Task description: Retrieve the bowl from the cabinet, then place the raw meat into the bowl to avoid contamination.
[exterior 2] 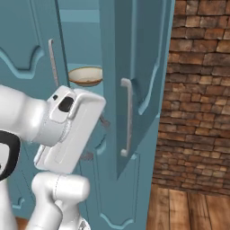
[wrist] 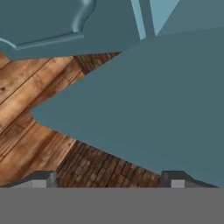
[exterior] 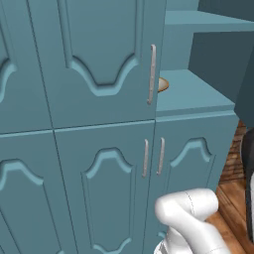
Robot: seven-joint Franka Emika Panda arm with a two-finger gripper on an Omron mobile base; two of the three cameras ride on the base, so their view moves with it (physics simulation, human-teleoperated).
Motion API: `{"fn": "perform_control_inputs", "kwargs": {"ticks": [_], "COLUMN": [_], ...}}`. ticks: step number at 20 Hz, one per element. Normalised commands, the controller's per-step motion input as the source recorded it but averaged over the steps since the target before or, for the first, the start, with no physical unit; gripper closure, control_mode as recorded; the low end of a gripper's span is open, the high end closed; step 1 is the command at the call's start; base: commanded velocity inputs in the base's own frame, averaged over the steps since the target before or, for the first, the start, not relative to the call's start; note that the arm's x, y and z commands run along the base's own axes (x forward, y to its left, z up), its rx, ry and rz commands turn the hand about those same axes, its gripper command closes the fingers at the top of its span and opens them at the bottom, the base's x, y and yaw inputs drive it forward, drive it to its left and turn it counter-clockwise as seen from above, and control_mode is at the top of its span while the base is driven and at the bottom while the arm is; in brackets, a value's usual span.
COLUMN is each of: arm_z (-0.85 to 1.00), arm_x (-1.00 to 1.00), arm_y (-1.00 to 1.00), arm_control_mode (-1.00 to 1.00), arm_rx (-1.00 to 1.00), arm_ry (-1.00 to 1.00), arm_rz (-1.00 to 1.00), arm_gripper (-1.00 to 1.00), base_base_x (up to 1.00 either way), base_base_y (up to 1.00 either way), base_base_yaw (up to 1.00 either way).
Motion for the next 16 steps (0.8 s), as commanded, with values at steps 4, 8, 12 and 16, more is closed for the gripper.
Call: {"fn": "perform_control_inputs", "kwargs": {"ticks": [4,8,12,16], "arm_z": [-0.11,-0.18,-0.19,-0.13], "arm_x": [-0.17,-0.15,-0.18,-0.7], "arm_y": [-0.69,-0.48,-0.33,0.06], "arm_control_mode": [-1.0,-1.0,-1.0,-1.0], "arm_rx": [0.0,0.0,0.0,-0.03], "arm_ry": [-0.01,-0.01,0.0,-0.04], "arm_rz": [0.0,0.0,0.0,-0.02], "arm_gripper": [-1.0,-1.0,-1.0,-1.0], "base_base_x": [0.0,0.0,0.0,0.0], "base_base_y": [0.0,0.0,0.0,0.0], "base_base_yaw": [0.0,0.0,0.0,0.0]}}
